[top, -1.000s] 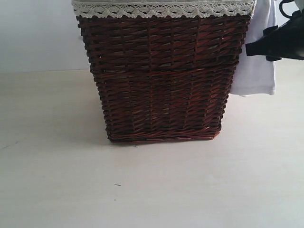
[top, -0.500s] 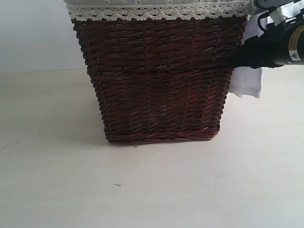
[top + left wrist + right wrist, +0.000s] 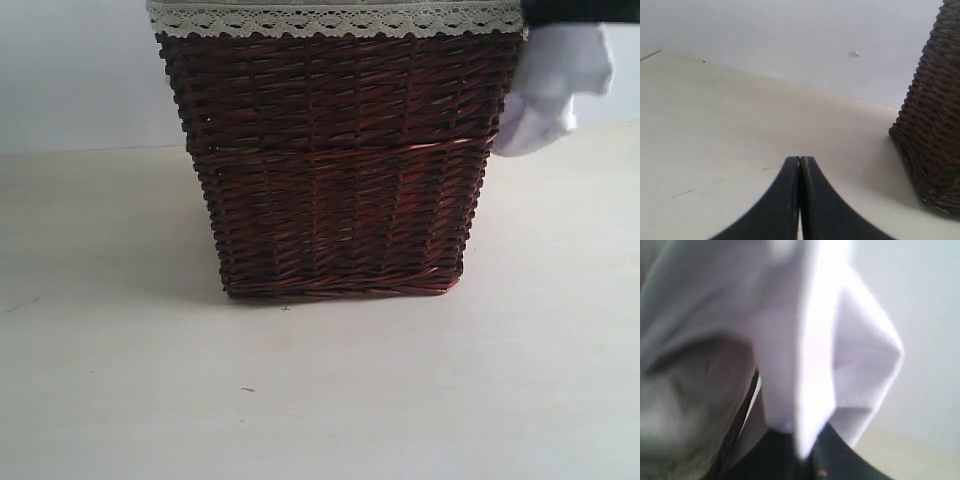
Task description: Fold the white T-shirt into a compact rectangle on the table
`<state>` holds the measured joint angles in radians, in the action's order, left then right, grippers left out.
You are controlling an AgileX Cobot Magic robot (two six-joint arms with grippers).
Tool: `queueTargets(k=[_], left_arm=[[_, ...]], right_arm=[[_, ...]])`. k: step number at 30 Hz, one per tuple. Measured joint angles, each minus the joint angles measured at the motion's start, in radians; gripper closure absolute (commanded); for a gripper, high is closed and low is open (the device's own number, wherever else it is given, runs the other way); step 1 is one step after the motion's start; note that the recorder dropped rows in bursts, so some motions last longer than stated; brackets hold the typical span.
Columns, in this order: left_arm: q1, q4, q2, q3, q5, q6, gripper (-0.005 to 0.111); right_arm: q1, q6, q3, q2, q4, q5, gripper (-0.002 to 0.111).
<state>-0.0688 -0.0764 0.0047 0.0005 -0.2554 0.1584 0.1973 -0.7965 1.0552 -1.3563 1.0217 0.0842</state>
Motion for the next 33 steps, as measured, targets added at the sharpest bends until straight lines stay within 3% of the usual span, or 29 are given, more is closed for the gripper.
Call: queueTargets(k=[16,21,26,33], left_arm=[[0.0,0.0,0.0,0.0,0.0,0.0,0.107],[0.0,0.0,0.0,0.0,0.0,0.0,0.107],[0.0,0.0,0.0,0.0,0.0,0.0,0.107],[0.0,0.0,0.0,0.0,0.0,0.0,0.107]], right_arm=[[0.0,0.002,0.622,0.09,-0.002,0.1,0.108],[0.0,-0.007,0.796,0.107,-0.1,0.102,0.108],[0.0,0.063,0.855,0.161,-0.244,0.119,0.108],[0.0,0.313,0.869,0.221,-0.511,0.171,0.108]])
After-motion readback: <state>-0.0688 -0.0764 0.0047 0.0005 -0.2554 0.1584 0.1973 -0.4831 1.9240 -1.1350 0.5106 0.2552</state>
